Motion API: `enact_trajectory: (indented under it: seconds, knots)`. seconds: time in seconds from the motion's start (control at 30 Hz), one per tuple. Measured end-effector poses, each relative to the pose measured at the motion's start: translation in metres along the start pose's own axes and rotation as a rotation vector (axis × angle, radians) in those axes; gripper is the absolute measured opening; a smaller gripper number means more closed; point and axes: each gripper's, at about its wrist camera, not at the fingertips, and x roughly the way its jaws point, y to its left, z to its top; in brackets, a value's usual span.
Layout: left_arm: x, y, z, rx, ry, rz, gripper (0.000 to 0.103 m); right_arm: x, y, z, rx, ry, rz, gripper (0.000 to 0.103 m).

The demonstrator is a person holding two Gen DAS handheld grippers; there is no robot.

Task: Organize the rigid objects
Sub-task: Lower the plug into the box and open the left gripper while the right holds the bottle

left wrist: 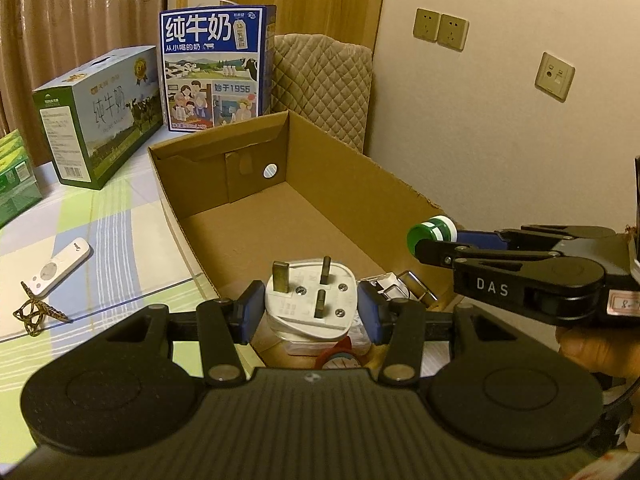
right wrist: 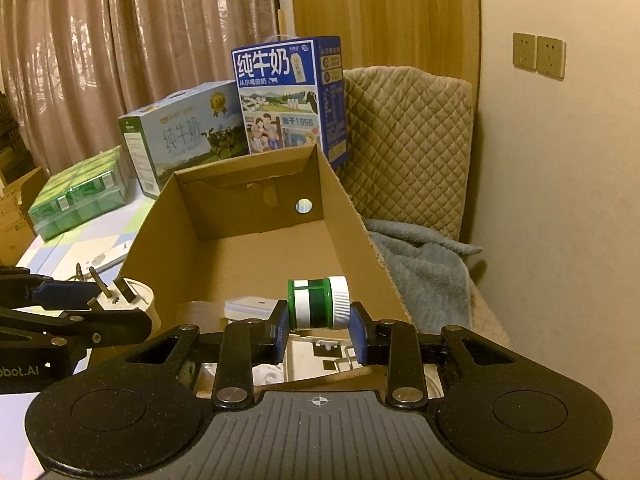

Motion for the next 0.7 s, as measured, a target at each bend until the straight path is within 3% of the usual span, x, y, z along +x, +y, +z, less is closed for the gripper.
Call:
enact_trajectory:
  seconds: [0.7]
  knots:
    - [0.011,-0.005,0.005,0.017,0.002,-0.009,0.045,0.005,-0.004,-0.001,0.016,0.007,0.001,0.028]
